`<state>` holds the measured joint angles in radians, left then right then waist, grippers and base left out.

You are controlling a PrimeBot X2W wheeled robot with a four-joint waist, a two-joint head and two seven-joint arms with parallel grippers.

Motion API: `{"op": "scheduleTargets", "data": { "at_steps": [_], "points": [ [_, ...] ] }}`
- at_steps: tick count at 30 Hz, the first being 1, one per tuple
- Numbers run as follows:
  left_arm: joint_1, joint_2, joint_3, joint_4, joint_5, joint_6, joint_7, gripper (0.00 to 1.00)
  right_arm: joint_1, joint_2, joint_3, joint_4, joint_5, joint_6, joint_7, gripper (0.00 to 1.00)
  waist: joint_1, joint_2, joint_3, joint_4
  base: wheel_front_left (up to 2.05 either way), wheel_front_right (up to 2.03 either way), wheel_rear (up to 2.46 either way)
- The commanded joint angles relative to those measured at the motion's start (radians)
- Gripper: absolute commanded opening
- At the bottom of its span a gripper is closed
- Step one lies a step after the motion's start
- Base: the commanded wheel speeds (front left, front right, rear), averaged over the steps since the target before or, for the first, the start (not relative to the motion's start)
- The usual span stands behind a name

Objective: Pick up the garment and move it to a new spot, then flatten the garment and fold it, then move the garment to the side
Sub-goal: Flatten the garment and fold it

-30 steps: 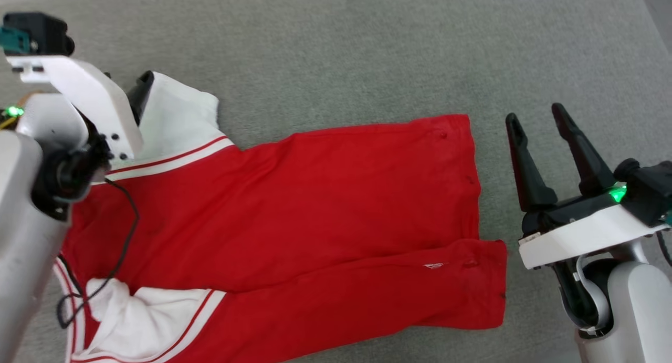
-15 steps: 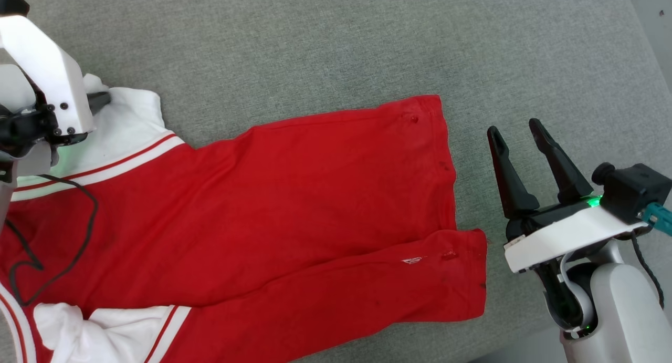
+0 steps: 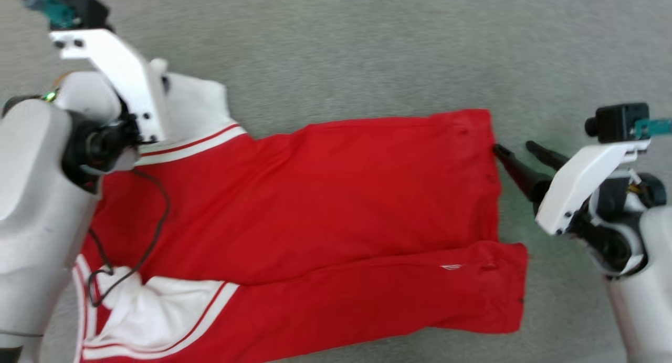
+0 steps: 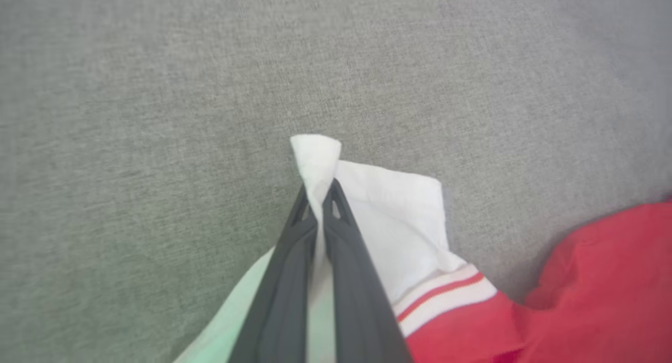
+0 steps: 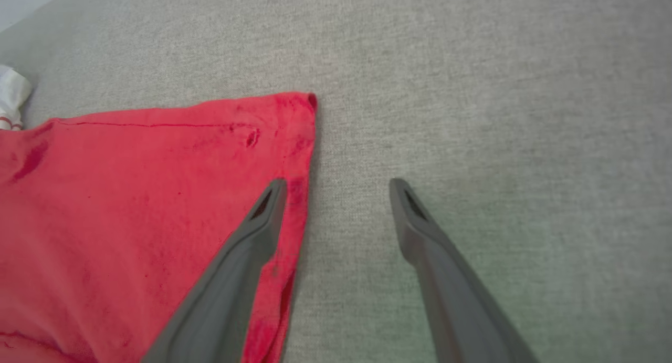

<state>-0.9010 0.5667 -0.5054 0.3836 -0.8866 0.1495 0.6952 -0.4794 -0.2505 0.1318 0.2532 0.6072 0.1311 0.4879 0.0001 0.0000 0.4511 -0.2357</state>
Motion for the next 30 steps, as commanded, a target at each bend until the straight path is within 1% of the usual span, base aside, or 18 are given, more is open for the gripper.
{"op": "scheduleTargets", "data": {
  "at_steps": [1,5,8,13,14,15,18,22,25,26,30],
  "points": [
    [-0.010,-0.017,-0.003,-0.017,0.009,-0.005,-0.021,0.00,-0.037,-0.016,-0.006,0.015,0.008,-0.001,0.039,1.00,-0.0001,0.0000,-0.003,0.053,0.00,0.00,0.00],
    [-0.010,-0.046,-0.014,-0.061,0.023,-0.009,-0.069,0.00,-0.099,-0.035,-0.010,0.055,0.007,-0.001,0.114,1.00,-0.0001,0.0000,0.017,0.103,0.00,0.00,0.00],
    [-0.004,-0.054,-0.018,-0.096,0.035,-0.008,-0.094,0.00,-0.146,-0.038,0.001,0.097,0.002,-0.001,0.173,1.00,-0.0001,0.0000,0.033,0.127,0.00,0.00,0.00],
    [0.008,-0.060,-0.024,-0.131,0.046,-0.014,-0.125,0.00,-0.161,-0.026,0.059,0.209,-0.002,-0.001,0.315,1.00,-0.0001,0.0000,0.047,0.156,0.00,0.00,0.00],
    [0.012,-0.060,-0.024,-0.134,0.047,-0.013,-0.129,0.00,-0.158,-0.022,0.076,0.227,0.000,-0.001,0.345,0.45,-0.0001,0.0000,0.047,0.158,0.00,0.00,0.00],
    [0.016,-0.061,-0.025,-0.136,0.046,-0.015,-0.133,0.00,-0.153,-0.022,0.093,0.243,-0.005,-0.001,0.370,0.00,-0.0001,0.0000,0.046,0.162,0.00,0.00,0.00],
    [0.028,-0.065,-0.017,-0.135,0.032,-0.010,-0.141,0.00,-0.152,-0.031,0.105,0.249,-0.007,-0.001,0.379,0.00,-0.0001,0.0000,0.040,0.172,0.00,0.00,0.00],
    [0.057,-0.061,0.000,-0.134,0.029,-0.009,-0.189,0.00,-0.191,-0.073,0.082,0.203,-0.029,-0.001,0.297,0.00,-0.0001,0.0000,0.007,0.181,0.00,0.00,0.00],
    [0.086,-0.047,0.014,-0.133,0.020,-0.011,-0.211,0.00,-0.202,-0.100,0.068,0.171,-0.075,-0.001,0.245,0.00,-0.0001,0.0000,-0.036,0.184,0.00,0.00,0.00],
    [0.086,-0.047,0.014,-0.133,0.020,-0.011,-0.211,0.00,-0.202,-0.100,0.068,0.171,-0.075,-0.001,0.245,0.00,-0.0001,0.0000,-0.036,0.184,0.00,0.00,0.00],
    [0.140,-0.035,0.035,-0.146,0.008,-0.003,-0.250,0.00,-0.179,-0.087,0.045,0.137,-0.111,-0.001,0.194,0.00,-0.0001,0.0000,-0.103,0.189,0.00,0.00,0.00]
  ]
}}
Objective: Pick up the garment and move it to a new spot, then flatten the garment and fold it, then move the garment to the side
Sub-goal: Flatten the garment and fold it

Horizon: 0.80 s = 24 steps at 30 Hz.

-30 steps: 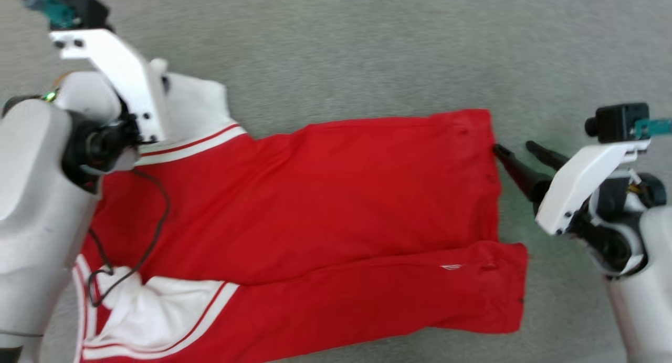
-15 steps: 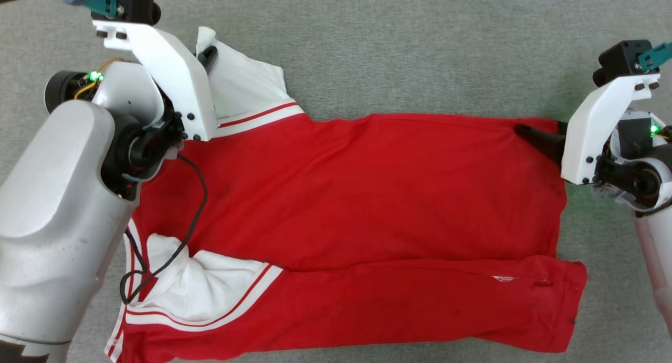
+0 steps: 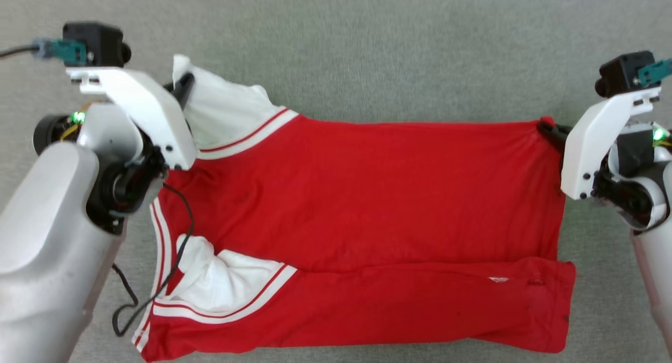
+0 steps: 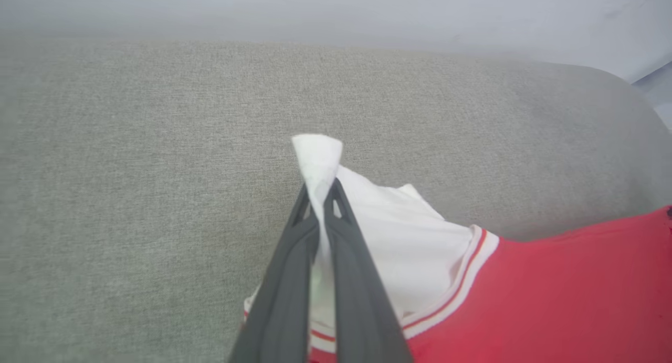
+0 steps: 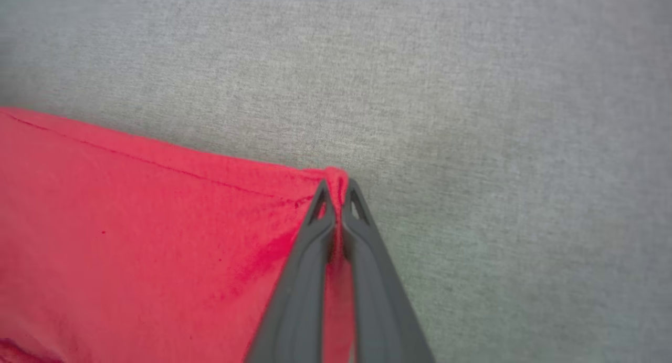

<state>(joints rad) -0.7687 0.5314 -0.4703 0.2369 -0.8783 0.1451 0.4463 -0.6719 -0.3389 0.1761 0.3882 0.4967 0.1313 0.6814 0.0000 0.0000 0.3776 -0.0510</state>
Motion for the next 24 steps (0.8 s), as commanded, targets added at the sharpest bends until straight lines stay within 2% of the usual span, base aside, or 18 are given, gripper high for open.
{"op": "scheduleTargets", "data": {
  "at_steps": [1,10,15,19,20,21,22,23,24],
  "points": [
    [0.026,0.005,0.007,-0.007,-0.005,0.005,-0.011,0.00,0.026,0.005,-0.004,-0.004,-0.010,-0.001,-0.004,0.00,0.0000,0.0000,-0.044,0.007,0.00,0.00,0.00],
    [0.308,0.010,0.073,-0.091,-0.072,0.060,-0.131,0.00,0.201,0.032,-0.067,-0.071,-0.046,-0.001,-0.060,0.00,0.0000,0.0000,-0.182,0.042,0.00,0.00,0.00],
    [0.515,-0.026,0.096,-0.113,-0.139,0.086,-0.182,0.00,0.347,0.055,-0.097,-0.104,-0.038,-0.001,-0.086,0.00,0.0000,0.0000,-0.234,0.055,0.00,0.00,0.00],
    [0.630,-0.071,0.087,-0.073,-0.193,0.077,-0.190,0.00,0.459,0.076,-0.121,-0.111,-0.031,-0.001,-0.113,0.00,0.0000,0.0000,-0.252,0.061,0.00,0.00,0.00],
    [0.648,-0.084,0.084,-0.058,-0.206,0.075,-0.191,0.09,0.484,0.080,-0.126,-0.110,-0.033,-0.001,-0.121,0.00,0.0000,0.0000,-0.258,0.062,0.00,0.00,0.00],
    [0.666,-0.093,0.080,-0.042,-0.216,0.071,-0.189,0.28,0.511,0.091,-0.125,-0.102,-0.027,-0.001,-0.121,0.04,0.0000,0.0000,-0.265,0.061,0.00,0.00,0.00],
    [0.683,-0.100,0.072,-0.027,-0.224,0.066,-0.180,0.45,0.536,0.098,-0.118,-0.097,-0.026,-0.001,-0.123,0.23,0.0000,0.0000,-0.272,0.059,0.00,0.00,0.00],
    [0.690,-0.108,0.072,-0.013,-0.229,0.059,-0.186,0.90,0.554,0.106,-0.115,-0.093,-0.024,-0.001,-0.132,0.45,0.0000,0.0000,-0.277,0.056,0.00,0.00,0.00],
    [0.693,-0.113,0.073,0.004,-0.231,0.054,-0.192,1.00,0.573,0.113,-0.118,-0.084,-0.018,-0.001,-0.136,1.00,0.0000,0.0000,-0.284,0.055,0.00,0.00,0.00]
  ]
}}
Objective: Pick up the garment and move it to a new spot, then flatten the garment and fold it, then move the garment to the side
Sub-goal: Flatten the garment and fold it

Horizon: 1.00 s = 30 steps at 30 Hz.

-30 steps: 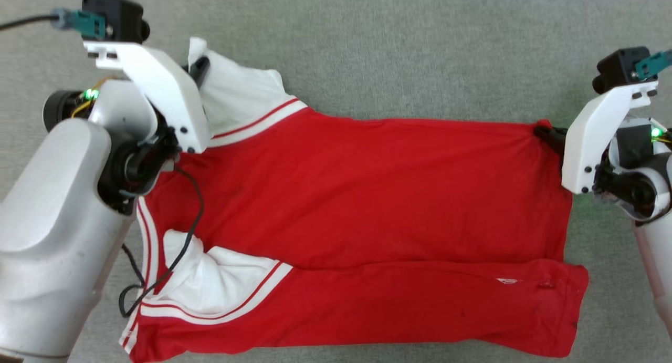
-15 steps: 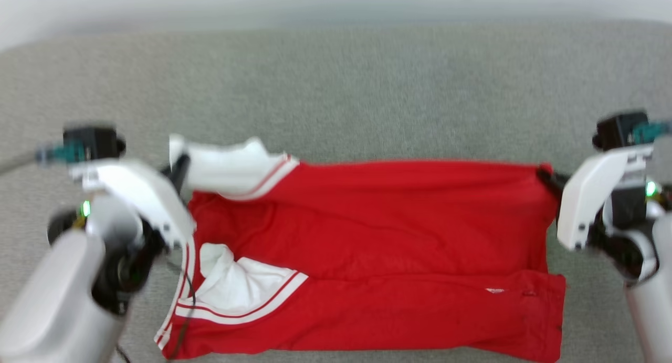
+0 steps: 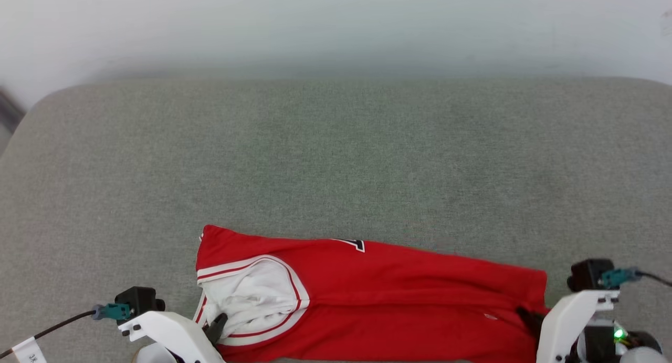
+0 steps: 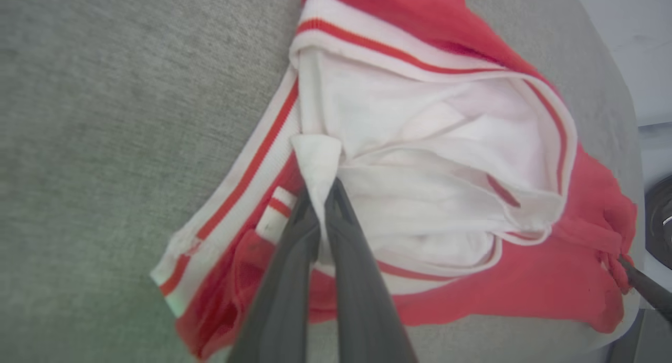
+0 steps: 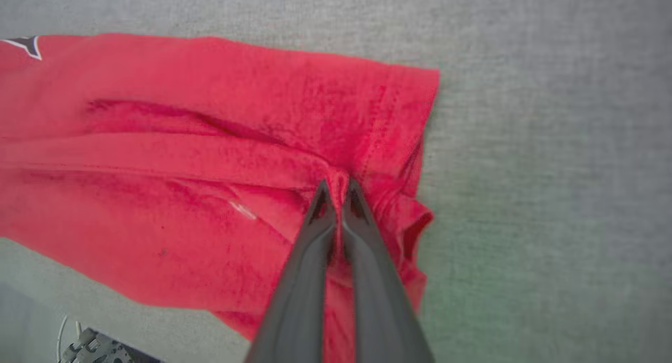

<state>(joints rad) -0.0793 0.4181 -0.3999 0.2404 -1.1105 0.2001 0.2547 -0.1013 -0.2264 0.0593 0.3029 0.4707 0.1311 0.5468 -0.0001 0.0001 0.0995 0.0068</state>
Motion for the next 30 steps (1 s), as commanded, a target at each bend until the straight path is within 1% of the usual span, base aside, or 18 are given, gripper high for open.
{"op": "scheduleTargets", "data": {
  "at_steps": [1,4,6,9,12,16,22,26,30],
  "points": [
    [0.012,-0.003,0.000,0.015,0.004,-0.003,-0.007,1.00,0.023,0.004,0.001,0.008,0.006,-0.001,-0.007,1.00,0.0001,-0.0001,-0.013,-0.004,0.00,0.00,0.00],
    [0.021,0.004,0.006,0.047,0.033,-0.005,-0.060,1.00,0.066,0.018,-0.001,0.008,0.007,-0.001,-0.044,1.00,0.0001,-0.0001,-0.033,-0.014,0.00,0.00,0.00],
    [0.017,0.012,0.004,0.042,0.066,-0.005,-0.107,1.00,0.077,0.019,-0.009,-0.017,0.007,-0.001,-0.077,1.00,0.0001,-0.0001,-0.044,-0.021,0.00,0.00,0.00],
    [0.019,0.014,0.001,0.012,0.110,0.005,-0.168,1.00,0.090,0.011,-0.018,-0.081,0.002,-0.001,-0.111,1.00,0.0001,-0.0001,-0.056,-0.028,0.00,0.00,0.00],
    [0.018,0.032,-0.004,-0.038,0.151,0.014,-0.209,1.00,0.101,-0.003,-0.039,-0.159,0.006,-0.001,-0.113,1.00,0.0001,-0.0001,-0.065,-0.032,0.00,0.00,0.00],
    [-0.001,0.044,-0.012,-0.114,0.219,0.028,-0.273,1.00,0.107,-0.023,-0.106,-0.227,0.005,-0.001,-0.047,1.00,0.0001,-0.0001,-0.075,-0.027,0.00,0.00,0.00],
    [-0.030,0.046,-0.030,-0.202,0.334,0.058,-0.390,1.00,0.097,-0.041,-0.188,-0.260,0.004,-0.001,0.141,1.00,0.0001,-0.0001,-0.072,0.007,0.00,0.00,0.00],
    [-0.051,0.037,-0.051,-0.243,0.417,0.098,-0.449,1.00,0.100,-0.028,-0.207,-0.266,-0.003,-0.001,0.230,1.00,0.0001,-0.0001,-0.048,0.047,0.00,0.00,0.00],
    [-0.072,0.029,-0.074,-0.291,0.483,0.116,-0.478,1.00,0.098,0.010,-0.214,-0.253,-0.011,-0.001,0.274,1.00,0.0001,-0.0001,-0.015,0.087,0.00,0.00,0.00]
  ]
}}
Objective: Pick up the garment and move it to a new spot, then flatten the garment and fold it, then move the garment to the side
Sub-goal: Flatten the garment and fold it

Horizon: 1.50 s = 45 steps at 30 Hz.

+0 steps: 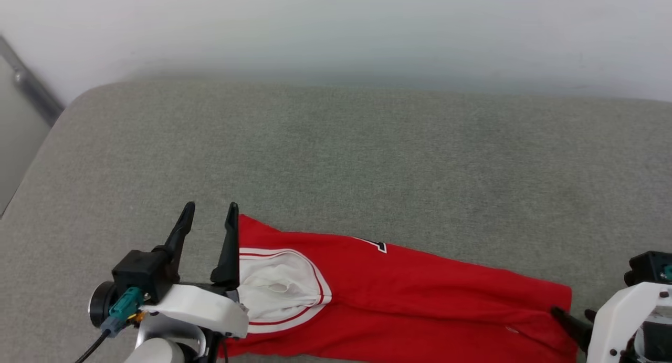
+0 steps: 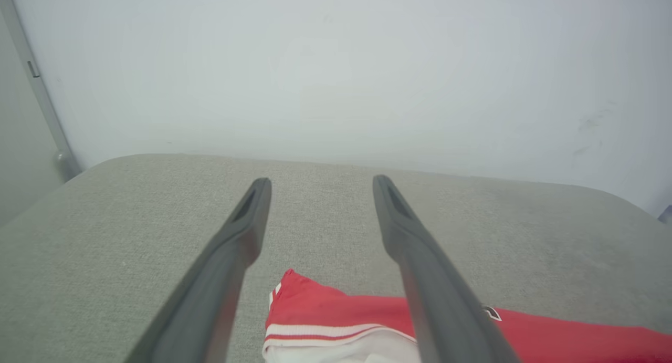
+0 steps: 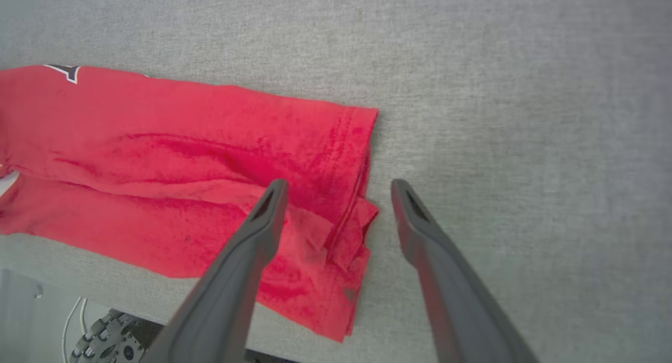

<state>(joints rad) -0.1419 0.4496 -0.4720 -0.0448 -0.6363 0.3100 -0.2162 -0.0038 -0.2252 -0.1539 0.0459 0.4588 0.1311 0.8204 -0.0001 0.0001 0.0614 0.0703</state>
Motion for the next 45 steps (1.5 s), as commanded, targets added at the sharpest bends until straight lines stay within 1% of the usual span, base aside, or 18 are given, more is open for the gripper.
{"op": "scheduleTargets", "data": {
  "at_steps": [1,6,11,12,13,14,16,21,27,31,35,36,38,41,43,45],
  "points": [
    [-0.016,-0.003,-0.007,-0.017,0.021,0.009,-0.010,1.00,-0.001,0.018,-0.002,0.008,-0.008,-0.001,0.006,1.00,0.0001,-0.0001,0.030,0.032,0.00,0.00,0.00],
    [-0.033,-0.002,-0.029,-0.054,0.053,0.015,-0.007,1.00,0.001,0.068,-0.005,0.067,-0.012,-0.001,0.027,1.00,0.0001,-0.0001,0.066,0.067,0.00,0.00,0.00],
    [-0.041,0.004,-0.048,-0.055,0.065,0.011,0.010,1.00,0.022,0.114,0.028,0.175,0.005,-0.001,0.059,1.00,0.0001,-0.0001,0.077,0.078,0.00,0.00,0.00],
    [-0.042,0.005,-0.049,-0.052,0.064,0.010,0.010,1.00,0.024,0.128,0.036,0.189,0.017,-0.001,0.066,0.88,0.0001,-0.0001,0.077,0.078,0.00,0.00,0.00],
    [-0.042,0.004,-0.049,-0.049,0.063,0.011,0.011,1.00,0.023,0.137,0.041,0.198,0.022,0.000,0.068,0.47,0.0001,-0.0001,0.076,0.078,0.00,0.00,0.00],
    [-0.041,0.003,-0.050,-0.046,0.062,0.012,0.011,1.00,0.020,0.141,0.048,0.202,0.022,0.001,0.067,0.00,0.0001,-0.0001,0.074,0.076,0.00,0.00,0.00],
    [-0.037,0.003,-0.054,-0.041,0.062,0.013,0.013,1.00,0.007,0.139,0.053,0.200,0.026,0.001,0.054,0.00,0.0001,-0.0001,0.066,0.072,0.00,0.00,0.00],
    [-0.021,0.013,-0.054,-0.032,0.071,0.020,0.008,1.00,-0.034,0.083,0.036,0.163,0.017,-0.001,0.021,0.00,0.0001,-0.0001,0.029,0.056,0.00,0.00,0.00],
    [0.020,0.021,-0.040,-0.039,0.054,0.040,0.002,1.00,-0.071,0.027,0.009,0.132,0.012,-0.001,0.046,0.00,0.0001,-0.0001,-0.018,0.022,0.00,0.00,0.00],
    [0.037,0.028,-0.031,-0.050,0.051,0.052,0.002,1.00,-0.091,0.000,-0.053,0.125,-0.005,-0.001,0.089,0.00,0.0001,-0.0001,-0.028,0.002,0.00,0.00,0.00],
    [0.045,0.028,-0.032,-0.054,0.047,0.057,0.003,1.00,-0.108,-0.014,-0.165,0.114,-0.041,-0.001,0.144,0.00,0.0001,-0.0001,-0.033,-0.012,0.00,0.00,0.00],
    [0.045,0.028,-0.032,-0.054,0.047,0.057,0.003,1.00,-0.108,-0.014,-0.165,0.114,-0.041,-0.001,0.144,0.00,0.0001,-0.0001,-0.033,-0.012,0.00,0.00,0.00],
    [0.049,0.027,-0.031,-0.055,0.045,0.059,0.002,1.00,-0.114,0.001,-0.228,0.105,-0.056,-0.001,0.178,0.00,0.0001,-0.0001,-0.034,-0.018,0.00,0.00,0.00],
    [0.053,0.024,-0.029,-0.054,0.041,0.060,-0.001,1.00,-0.140,0.061,-0.316,0.094,-0.049,-0.001,0.245,0.00,0.0001,-0.0001,-0.034,-0.027,0.00,0.00,0.00],
    [0.053,0.021,-0.030,-0.055,0.038,0.059,-0.004,1.00,-0.169,0.117,-0.377,0.093,-0.007,-0.001,0.306,0.00,0.0001,-0.0001,-0.033,-0.030,0.00,0.00,0.00],
    [0.050,0.019,-0.033,-0.055,0.036,0.053,-0.004,1.00,-0.199,0.154,-0.418,0.093,0.067,-0.001,0.370,0.00,0.0001,-0.0001,-0.031,-0.030,0.00,0.00,0.00]
  ]
}}
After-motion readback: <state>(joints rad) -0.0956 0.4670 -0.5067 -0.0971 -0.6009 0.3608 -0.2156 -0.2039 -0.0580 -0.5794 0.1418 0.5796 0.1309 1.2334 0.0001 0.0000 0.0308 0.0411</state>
